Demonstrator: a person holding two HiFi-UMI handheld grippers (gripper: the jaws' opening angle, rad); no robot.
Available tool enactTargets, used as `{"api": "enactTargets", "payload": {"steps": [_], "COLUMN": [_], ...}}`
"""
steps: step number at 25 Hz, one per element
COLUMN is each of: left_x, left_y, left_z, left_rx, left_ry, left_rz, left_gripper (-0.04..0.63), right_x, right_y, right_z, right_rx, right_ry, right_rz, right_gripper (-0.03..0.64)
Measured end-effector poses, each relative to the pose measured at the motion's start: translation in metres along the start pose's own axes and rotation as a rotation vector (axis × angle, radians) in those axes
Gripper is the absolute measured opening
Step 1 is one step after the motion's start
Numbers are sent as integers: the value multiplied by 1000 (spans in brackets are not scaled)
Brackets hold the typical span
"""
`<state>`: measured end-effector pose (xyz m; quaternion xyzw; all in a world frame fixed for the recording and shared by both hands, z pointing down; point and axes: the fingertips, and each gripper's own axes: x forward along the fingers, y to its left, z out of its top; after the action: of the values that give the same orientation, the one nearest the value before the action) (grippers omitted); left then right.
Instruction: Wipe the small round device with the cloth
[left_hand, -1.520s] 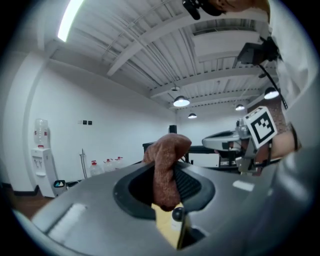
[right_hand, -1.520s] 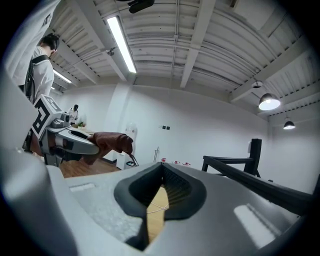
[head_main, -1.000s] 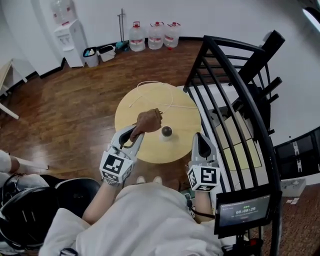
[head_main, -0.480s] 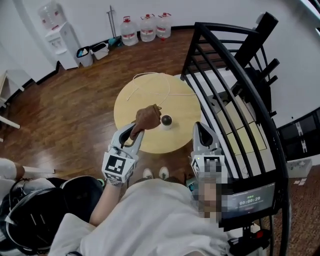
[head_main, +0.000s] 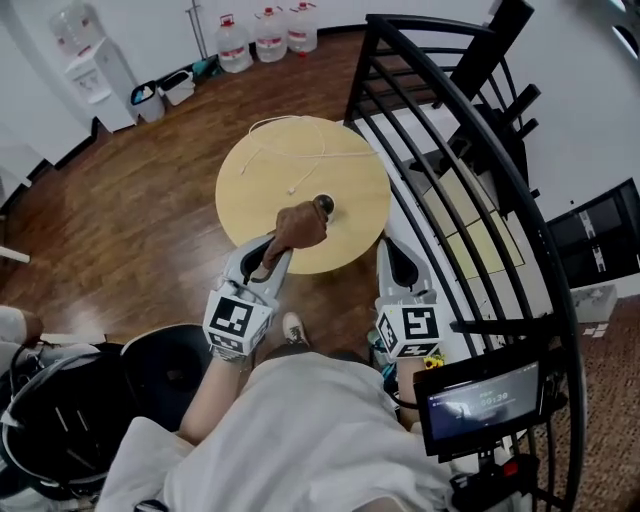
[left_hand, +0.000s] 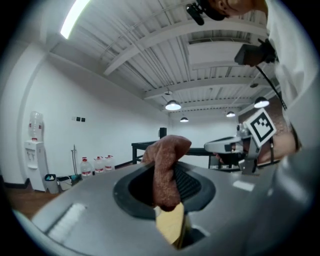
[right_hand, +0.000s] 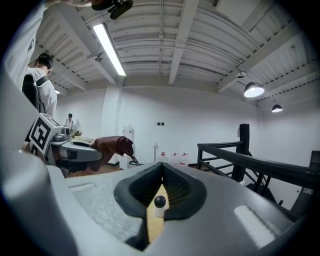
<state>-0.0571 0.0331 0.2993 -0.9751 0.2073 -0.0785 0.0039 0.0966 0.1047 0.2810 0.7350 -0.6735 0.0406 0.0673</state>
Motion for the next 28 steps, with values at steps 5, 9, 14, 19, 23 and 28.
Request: {"api": "enactTargets", "payload": {"steps": [5, 9, 14, 19, 23, 28], "left_x": [-23, -47, -68, -103, -129, -147], "left_y": [-23, -60, -142, -184, -202, -219], "left_z": [8, 10, 15, 11, 17, 12], "left_rx": [5, 28, 82, 38, -25, -32], "left_ry": [-21, -14, -26, -2, -30, -33], "left_rz": [-1, 12, -8, 23, 49, 50], "left_gripper": [91, 91, 91, 91, 91, 91], "right_x": [-32, -76, -143, -201, -232, -252], "right_y": [15, 18, 9, 15, 25, 34], "right_z": [10, 9, -14, -11, -8, -9], "right_rx": [-6, 35, 53, 38, 50, 49], "right_ry": [-48, -64, -47, -73, -80, -80], "right_rz": [0, 16, 23, 64, 83, 73], "right_gripper": [5, 5, 5, 5, 5, 5]}}
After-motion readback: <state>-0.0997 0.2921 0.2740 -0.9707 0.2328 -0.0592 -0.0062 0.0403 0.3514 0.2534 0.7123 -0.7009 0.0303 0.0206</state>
